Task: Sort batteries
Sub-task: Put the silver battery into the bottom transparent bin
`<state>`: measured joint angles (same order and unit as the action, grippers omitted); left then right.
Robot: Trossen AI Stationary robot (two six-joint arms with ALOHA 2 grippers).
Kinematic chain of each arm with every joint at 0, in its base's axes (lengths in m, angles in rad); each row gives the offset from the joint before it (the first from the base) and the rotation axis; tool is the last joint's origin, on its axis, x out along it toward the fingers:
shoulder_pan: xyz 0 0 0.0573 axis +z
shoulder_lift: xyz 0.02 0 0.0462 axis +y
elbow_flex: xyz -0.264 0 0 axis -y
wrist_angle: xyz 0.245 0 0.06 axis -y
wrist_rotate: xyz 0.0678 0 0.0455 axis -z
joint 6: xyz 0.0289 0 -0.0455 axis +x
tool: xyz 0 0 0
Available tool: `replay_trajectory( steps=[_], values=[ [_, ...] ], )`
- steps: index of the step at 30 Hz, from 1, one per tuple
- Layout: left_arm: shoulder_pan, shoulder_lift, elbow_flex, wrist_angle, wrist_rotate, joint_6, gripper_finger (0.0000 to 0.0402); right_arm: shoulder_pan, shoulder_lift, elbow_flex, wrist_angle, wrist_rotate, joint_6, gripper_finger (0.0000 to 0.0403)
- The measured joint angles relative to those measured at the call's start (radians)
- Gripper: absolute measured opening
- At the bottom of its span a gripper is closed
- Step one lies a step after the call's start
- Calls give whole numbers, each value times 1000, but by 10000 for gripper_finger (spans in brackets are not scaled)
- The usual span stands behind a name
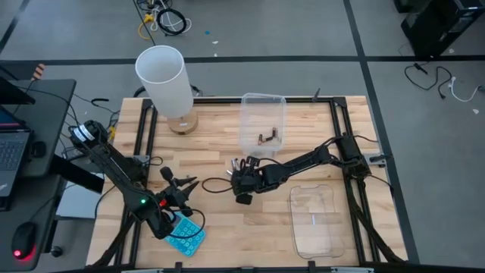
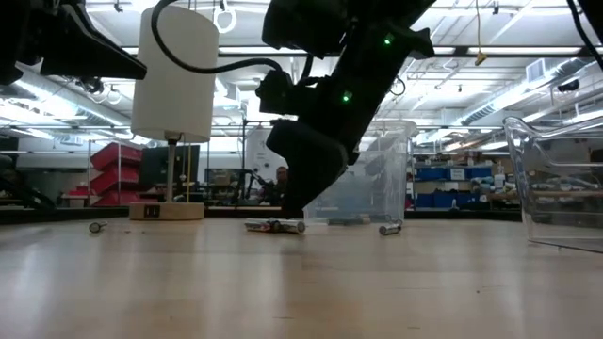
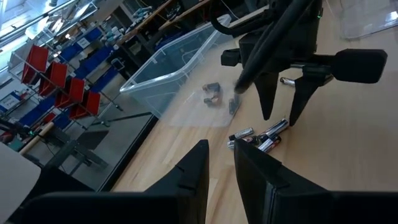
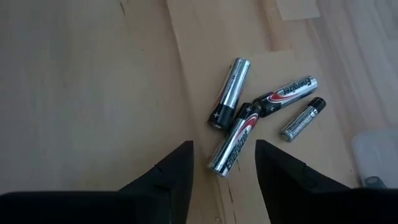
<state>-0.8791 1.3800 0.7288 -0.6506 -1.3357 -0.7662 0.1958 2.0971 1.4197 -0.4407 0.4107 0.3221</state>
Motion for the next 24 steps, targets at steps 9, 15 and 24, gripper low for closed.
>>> replay_trajectory(
  steps=[9, 15, 24],
  values=[
    [0, 0, 0, -5, 6, 1, 78, -4, 43, -1, 22, 10, 25, 160],
    [0, 0, 0, -7, 6, 2, 78, -7, 43, -1, 21, -2, 24, 157],
    [0, 0, 0, -7, 6, 2, 78, -34, 42, 1, 6, -77, 27, 109]
  ],
)
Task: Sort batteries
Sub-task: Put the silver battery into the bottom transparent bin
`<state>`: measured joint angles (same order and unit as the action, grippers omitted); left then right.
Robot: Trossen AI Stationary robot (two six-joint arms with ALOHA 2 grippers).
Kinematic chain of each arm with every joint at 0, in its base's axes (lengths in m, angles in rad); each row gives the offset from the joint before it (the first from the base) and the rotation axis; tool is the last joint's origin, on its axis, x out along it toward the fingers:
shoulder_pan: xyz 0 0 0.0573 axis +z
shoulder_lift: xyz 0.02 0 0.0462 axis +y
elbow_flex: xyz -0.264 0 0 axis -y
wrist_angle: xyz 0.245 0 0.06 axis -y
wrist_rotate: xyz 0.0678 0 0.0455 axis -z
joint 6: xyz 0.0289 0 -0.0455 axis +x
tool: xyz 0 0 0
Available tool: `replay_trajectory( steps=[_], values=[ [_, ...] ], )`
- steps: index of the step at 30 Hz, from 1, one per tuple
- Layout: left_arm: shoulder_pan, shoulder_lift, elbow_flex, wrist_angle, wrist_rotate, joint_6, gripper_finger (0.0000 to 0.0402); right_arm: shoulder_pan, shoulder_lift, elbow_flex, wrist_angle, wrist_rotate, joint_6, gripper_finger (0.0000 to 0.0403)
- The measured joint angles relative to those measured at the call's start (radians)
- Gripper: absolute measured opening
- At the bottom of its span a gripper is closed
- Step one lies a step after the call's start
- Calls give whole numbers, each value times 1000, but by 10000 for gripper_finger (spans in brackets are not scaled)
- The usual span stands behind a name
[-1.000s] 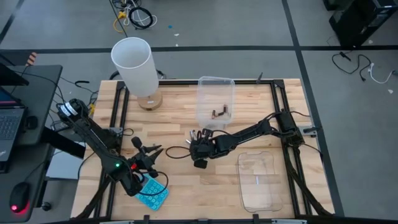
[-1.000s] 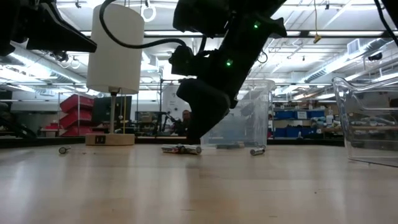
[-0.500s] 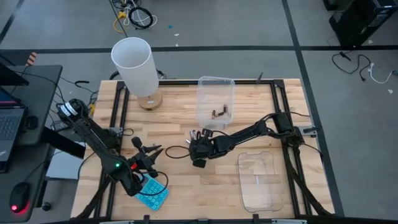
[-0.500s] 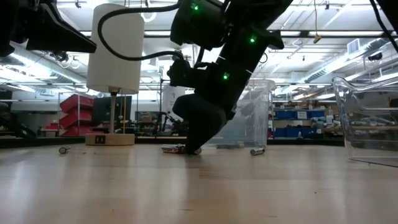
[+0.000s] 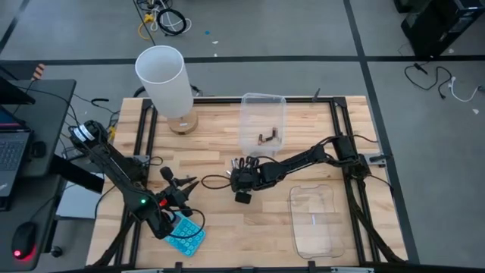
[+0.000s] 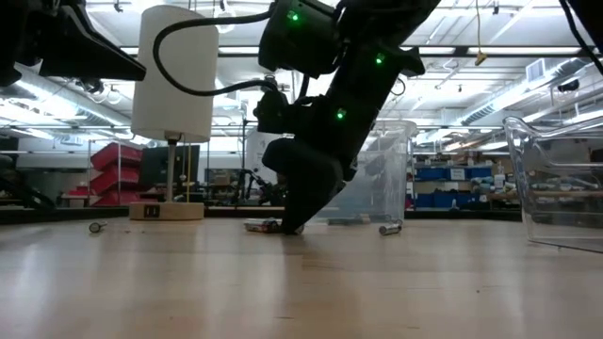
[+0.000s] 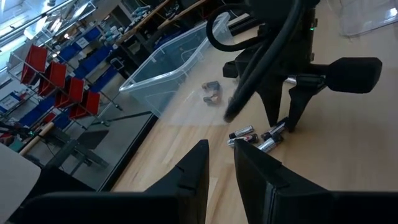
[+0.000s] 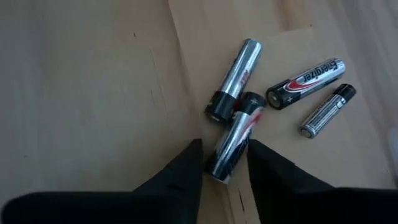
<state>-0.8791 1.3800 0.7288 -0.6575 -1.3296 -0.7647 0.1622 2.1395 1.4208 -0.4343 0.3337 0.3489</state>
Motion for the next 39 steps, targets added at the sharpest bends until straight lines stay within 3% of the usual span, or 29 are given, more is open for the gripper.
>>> replay_trajectory(
  steps=[9, 25, 33, 39],
  values=[
    [0, 0, 0, 0, 0, -2, 78, -2, -1, 0, -8, -12, -4, 30],
    [0, 0, 0, 9, 54, -7, 78, -1, -56, -8, -30, -20, -30, 29],
    [4, 0, 0, 4, 308, -60, 72, 22, -145, -5, -50, -20, -60, 28],
    [26, 0, -75, 96, 456, -88, 11, 51, -223, -5, -46, -17, -73, 30]
  ],
)
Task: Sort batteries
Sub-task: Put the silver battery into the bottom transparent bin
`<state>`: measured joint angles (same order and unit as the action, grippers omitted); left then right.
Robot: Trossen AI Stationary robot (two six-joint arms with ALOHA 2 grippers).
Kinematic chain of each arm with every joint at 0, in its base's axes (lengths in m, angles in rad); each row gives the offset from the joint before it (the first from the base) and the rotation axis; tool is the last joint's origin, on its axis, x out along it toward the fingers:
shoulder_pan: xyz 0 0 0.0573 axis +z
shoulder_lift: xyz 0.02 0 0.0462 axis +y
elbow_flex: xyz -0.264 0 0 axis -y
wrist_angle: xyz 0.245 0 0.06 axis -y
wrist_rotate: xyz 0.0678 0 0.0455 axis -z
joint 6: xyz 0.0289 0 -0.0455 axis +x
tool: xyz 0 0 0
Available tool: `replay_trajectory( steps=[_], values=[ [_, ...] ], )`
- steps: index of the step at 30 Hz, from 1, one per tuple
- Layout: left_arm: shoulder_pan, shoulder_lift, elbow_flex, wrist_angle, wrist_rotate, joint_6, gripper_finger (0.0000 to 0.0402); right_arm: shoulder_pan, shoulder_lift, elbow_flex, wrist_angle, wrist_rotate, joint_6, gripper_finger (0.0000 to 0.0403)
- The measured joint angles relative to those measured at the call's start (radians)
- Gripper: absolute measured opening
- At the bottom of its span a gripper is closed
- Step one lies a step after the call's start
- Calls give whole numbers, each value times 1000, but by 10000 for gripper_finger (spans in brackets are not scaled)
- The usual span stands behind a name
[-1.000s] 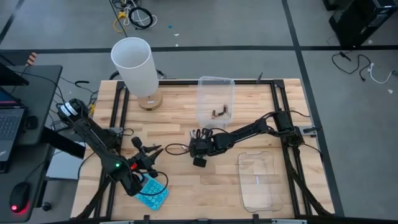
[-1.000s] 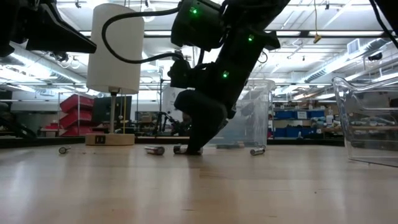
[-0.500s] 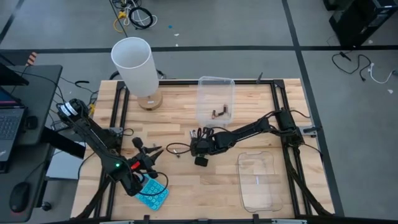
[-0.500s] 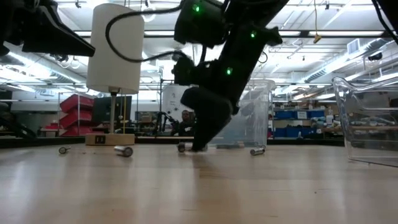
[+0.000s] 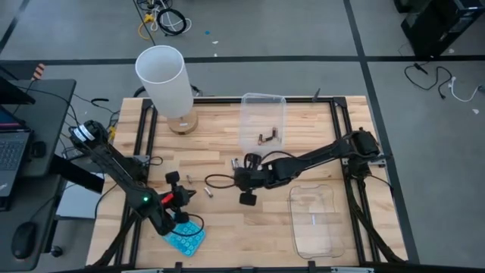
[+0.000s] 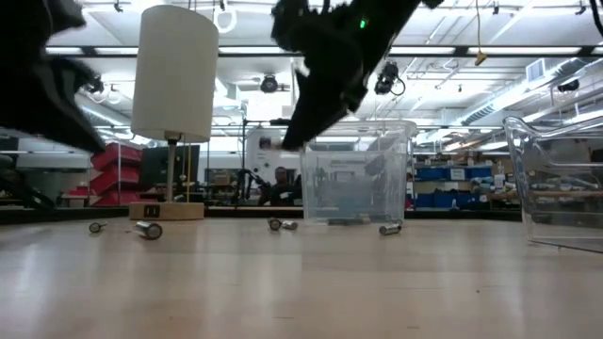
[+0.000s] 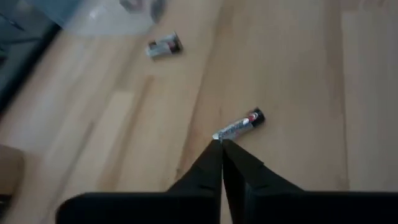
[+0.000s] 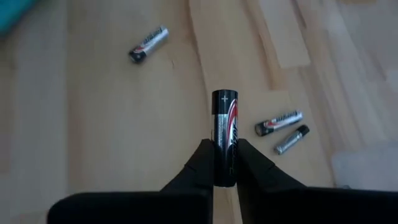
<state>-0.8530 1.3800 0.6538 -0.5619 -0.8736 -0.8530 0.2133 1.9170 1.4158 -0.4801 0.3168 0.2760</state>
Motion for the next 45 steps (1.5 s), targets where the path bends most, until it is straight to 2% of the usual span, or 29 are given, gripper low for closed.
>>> replay_trajectory(
  steps=[7, 12, 21, 29, 32, 37, 45],
  values=[
    [2, 0, -108, 187, 46, 8, 2, 43, -89, 2, -25, 4, -8, 30],
    [2, 0, -166, 317, 167, 9, 1, 74, -160, 2, -66, 6, 17, 31],
    [28, 0, -218, 392, 184, 10, 0, 122, -253, 2, -95, 55, 41, 31],
    [49, 0, -218, 386, 186, 37, 0, 178, -336, 2, -295, 52, 175, 31],
    [49, 0, -218, 386, 187, 37, 0, 211, -372, 2, -388, -4, 200, 30],
    [49, 0, -218, 387, 187, 37, 0, 295, -422, 2, -549, -68, 229, 33],
    [49, 0, -218, 388, 180, 31, 0, 457, -441, 3, -762, -96, 312, 28]
  ],
)
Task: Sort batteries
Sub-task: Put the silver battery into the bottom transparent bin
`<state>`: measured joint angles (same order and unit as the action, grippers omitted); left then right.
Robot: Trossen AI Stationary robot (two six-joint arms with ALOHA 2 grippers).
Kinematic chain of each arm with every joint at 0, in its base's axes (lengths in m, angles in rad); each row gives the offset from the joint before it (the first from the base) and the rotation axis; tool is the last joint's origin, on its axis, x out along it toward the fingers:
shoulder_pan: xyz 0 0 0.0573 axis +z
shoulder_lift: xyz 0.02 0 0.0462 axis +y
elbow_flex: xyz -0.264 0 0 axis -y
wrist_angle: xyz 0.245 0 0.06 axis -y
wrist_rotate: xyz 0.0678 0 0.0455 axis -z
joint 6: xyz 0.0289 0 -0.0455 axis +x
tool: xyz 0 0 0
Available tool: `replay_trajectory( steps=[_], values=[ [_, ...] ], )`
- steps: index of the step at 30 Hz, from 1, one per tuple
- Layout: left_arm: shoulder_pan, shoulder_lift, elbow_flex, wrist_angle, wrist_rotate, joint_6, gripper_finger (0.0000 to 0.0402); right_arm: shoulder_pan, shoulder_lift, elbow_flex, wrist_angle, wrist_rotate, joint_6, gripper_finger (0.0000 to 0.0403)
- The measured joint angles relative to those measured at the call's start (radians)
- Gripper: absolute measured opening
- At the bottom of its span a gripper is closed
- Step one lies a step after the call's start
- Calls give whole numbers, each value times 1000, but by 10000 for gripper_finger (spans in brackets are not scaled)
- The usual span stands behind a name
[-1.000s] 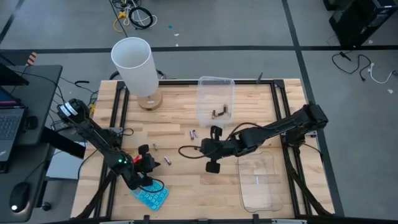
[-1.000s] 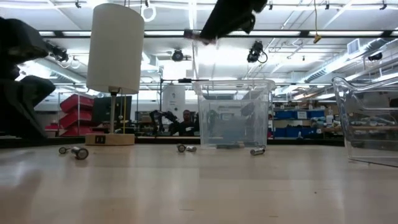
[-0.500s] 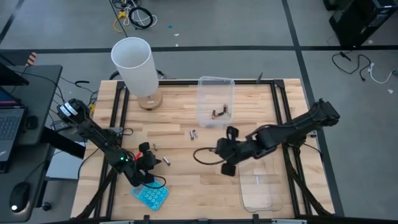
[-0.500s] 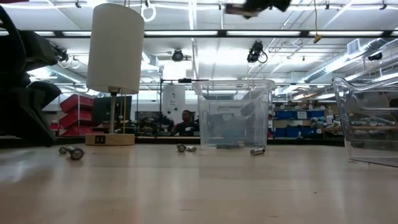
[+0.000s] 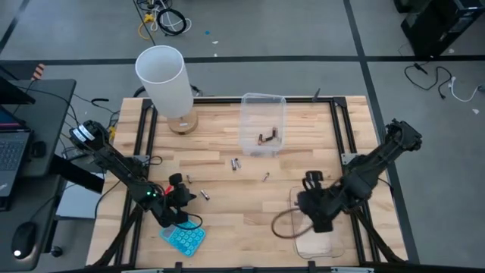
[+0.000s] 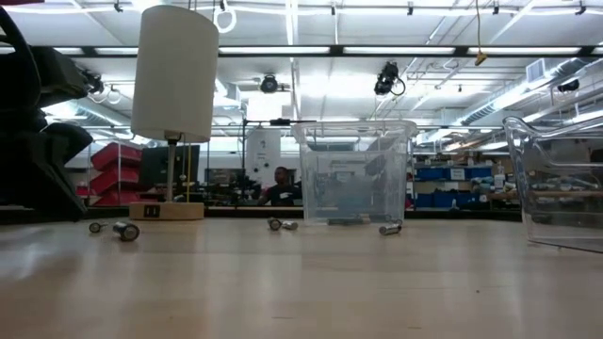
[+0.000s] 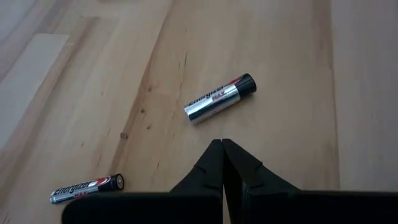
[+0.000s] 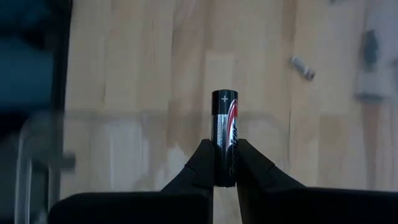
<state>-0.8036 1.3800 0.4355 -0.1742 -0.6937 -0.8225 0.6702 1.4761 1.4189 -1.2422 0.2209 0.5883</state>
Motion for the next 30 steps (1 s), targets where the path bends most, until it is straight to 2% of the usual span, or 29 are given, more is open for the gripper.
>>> replay_trajectory(
  steps=[5, 9, 16, 30],
  values=[
    [0, 0, 0, 2, -9, -33, 0, 92, 1, -10, -76, 19, -39, 28],
    [0, 0, 0, 6, -15, -67, 0, 134, 0, -49, -61, 61, -13, 28],
    [0, 0, 0, 6, -14, -83, 0, 190, 1, -185, 33, 123, 34, 29],
    [0, 0, 0, 4, -14, -98, 0, 191, 1, -430, 261, 131, 138, 28]
  ],
)
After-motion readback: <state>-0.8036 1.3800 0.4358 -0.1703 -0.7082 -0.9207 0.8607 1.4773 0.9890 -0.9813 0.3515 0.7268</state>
